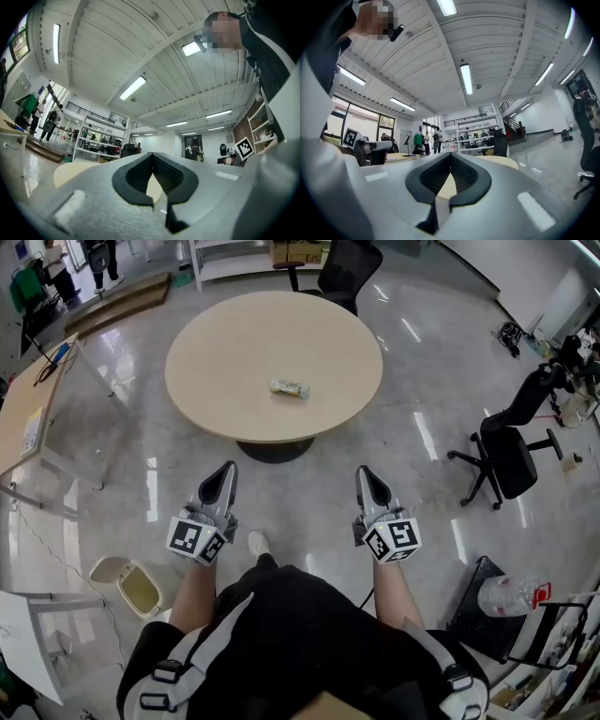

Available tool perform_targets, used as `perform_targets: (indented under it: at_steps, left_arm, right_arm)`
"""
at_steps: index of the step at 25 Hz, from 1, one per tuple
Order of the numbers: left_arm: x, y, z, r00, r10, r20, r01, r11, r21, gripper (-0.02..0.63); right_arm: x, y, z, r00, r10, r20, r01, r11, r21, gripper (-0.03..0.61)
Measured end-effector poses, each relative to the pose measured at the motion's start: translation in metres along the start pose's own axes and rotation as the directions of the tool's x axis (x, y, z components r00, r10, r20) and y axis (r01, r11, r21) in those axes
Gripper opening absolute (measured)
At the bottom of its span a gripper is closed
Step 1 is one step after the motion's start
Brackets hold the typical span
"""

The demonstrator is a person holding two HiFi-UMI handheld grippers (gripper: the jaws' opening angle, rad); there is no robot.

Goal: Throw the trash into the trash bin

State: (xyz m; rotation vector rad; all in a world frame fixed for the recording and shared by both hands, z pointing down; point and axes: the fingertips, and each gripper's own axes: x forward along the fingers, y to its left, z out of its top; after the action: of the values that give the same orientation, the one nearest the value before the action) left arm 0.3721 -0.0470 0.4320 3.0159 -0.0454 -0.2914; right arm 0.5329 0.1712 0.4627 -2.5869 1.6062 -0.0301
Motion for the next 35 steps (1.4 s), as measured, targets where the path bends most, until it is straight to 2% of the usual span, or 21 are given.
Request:
perform_targets:
  at_steps: [6, 15, 25, 30, 35]
  left_arm:
    - [0.044, 0.063, 0.016, 0.999, 0.012, 0.038, -0.012, 1.000, -0.005, 0.002]
    - [0.062, 0.136, -0.006, 0.999, 0.041, 0.002, -0.041, 0.999, -0.020, 0.001]
    - [0.094, 0.146, -0.030, 0.997, 0.012, -0.079, -0.015, 0.999, -0.038, 0.002]
    - [0.119, 0.145, -0.046, 0.993, 0.040, -0.108, -0.047, 0.997, -0.060, 0.000]
    - [0.154, 0.158, -0.047, 0.991, 0.069, -0.113, -0.075, 0.996, -0.054, 0.001]
  right_arm:
    - [0.096, 0.009, 0.004, 0.998, 0.063, -0.019, -0.064, 0.997, -0.050, 0.006]
    - [0.205, 0.027, -0.020, 0.983, 0.148, -0.107, -0.157, 0.984, -0.084, 0.006]
    - [0.243, 0.025, -0.059, 0.960, 0.174, -0.218, -0.197, 0.977, -0.085, 0.006]
    - [0.257, -0.002, -0.074, 0.942, 0.194, -0.275, -0.223, 0.971, -0.081, 0.006]
    - [0.303, -0.028, -0.085, 0.915, 0.225, -0.334, -0.273, 0.956, -0.104, 0.009]
